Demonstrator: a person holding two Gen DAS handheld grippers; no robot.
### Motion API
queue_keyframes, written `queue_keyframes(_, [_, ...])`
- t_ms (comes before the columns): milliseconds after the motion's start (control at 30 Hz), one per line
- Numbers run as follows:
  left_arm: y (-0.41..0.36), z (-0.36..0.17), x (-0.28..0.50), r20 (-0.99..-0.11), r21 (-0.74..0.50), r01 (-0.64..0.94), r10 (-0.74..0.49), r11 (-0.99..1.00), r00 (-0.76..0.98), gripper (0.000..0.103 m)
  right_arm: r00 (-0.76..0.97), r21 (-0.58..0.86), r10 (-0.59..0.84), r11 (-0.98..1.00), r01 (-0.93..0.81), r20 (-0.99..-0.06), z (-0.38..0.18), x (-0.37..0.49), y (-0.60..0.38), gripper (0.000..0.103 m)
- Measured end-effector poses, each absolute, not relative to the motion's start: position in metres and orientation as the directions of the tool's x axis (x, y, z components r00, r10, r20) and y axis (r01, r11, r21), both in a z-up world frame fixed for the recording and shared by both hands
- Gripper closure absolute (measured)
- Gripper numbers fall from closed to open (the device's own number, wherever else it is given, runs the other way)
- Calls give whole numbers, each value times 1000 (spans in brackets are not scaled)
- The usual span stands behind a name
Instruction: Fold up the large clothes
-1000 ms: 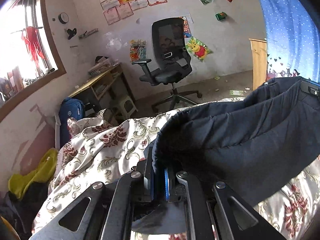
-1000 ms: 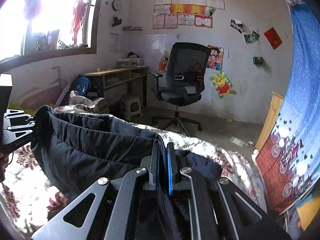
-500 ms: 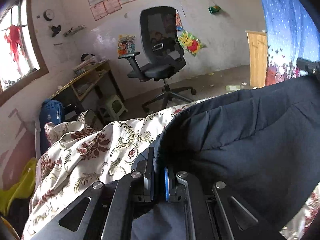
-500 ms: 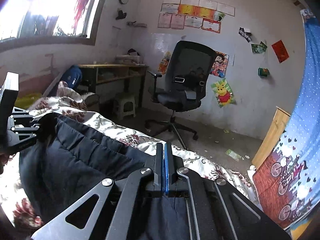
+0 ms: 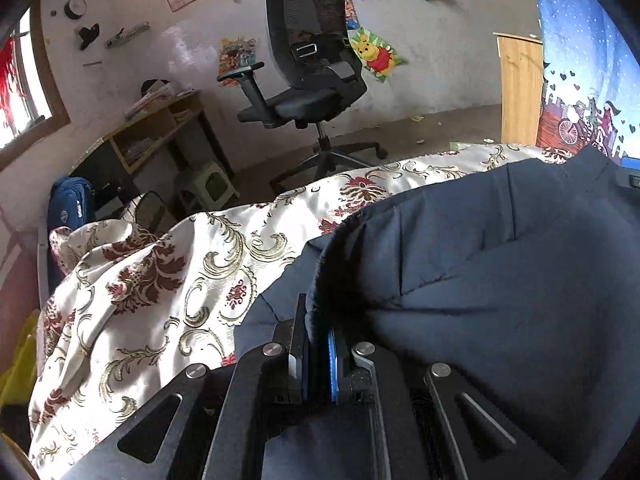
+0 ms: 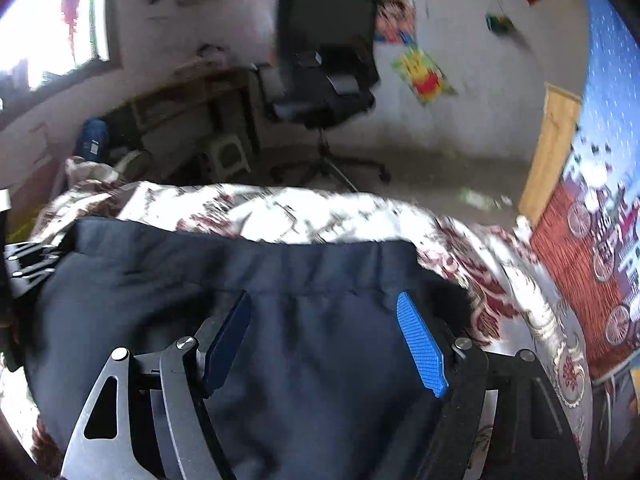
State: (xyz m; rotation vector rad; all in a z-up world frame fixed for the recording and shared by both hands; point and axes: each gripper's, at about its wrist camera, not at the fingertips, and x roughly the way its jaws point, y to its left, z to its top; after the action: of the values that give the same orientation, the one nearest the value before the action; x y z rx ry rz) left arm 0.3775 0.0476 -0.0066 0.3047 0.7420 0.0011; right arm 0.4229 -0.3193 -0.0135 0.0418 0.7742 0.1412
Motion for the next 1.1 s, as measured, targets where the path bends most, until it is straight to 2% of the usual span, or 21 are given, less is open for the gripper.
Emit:
queue_keyframes(133, [50, -10, 381, -675, 262, 110, 100, 959, 731, 96, 658, 136, 128, 990, -39, -742, -28, 447, -337, 33])
queue_keyframes(200, [51, -10, 383, -675, 260, 109, 100, 960, 731, 96, 622, 182, 151, 983, -14, -768, -37, 457, -345, 52])
queue_keyframes(233, [52, -9, 383, -673, 257, 105, 100, 961, 733, 96, 607, 188, 150, 982, -1, -780, -41, 459, -347, 70])
queue_keyframes(267, [53, -9, 385, -671, 253, 103, 98, 962, 735, 96, 599, 202, 160, 979, 3, -785, -44, 460, -349, 82])
queue_keyframes(367, [56, -4, 386, -659, 237, 93, 90, 967, 747, 96, 638, 178, 158, 983, -33, -753, -37, 456, -342, 93])
queue_keyframes(533, [57, 2, 399, -636, 233, 65, 101, 970, 765, 97, 756, 81, 70, 996, -23, -651, -2, 447, -334, 93])
queue_keyframes(700, [53, -16, 431, -689, 224, 81, 99, 971, 718, 96, 709, 20, 13, 1000, 2, -705, -18, 470, -323, 91])
queue_keyframes(800, [58, -17, 429, -692, 183, 85, 67, 979, 719, 94, 731, 64, 26, 998, 24, -682, -13, 466, -323, 82])
queue_keyframes(867, [63, -13, 425, -684, 160, 78, 53, 984, 728, 87, 766, 100, 71, 995, -9, -639, -5, 456, -318, 60])
queue_keyframes(967, [68, 1, 414, -650, 100, 52, 26, 994, 760, 66, 791, 104, 130, 991, -84, -598, 4, 440, -298, 46])
queue_keyframes(1033, [72, 12, 402, -600, 30, 46, -19, 998, 800, 26, 791, 115, 176, 984, -133, -586, 8, 431, -287, 43])
queue_keyframes(1100, [72, 21, 388, -539, -18, 43, -45, 999, 841, 20, 815, 66, 169, 985, -160, -554, 14, 419, -274, 38])
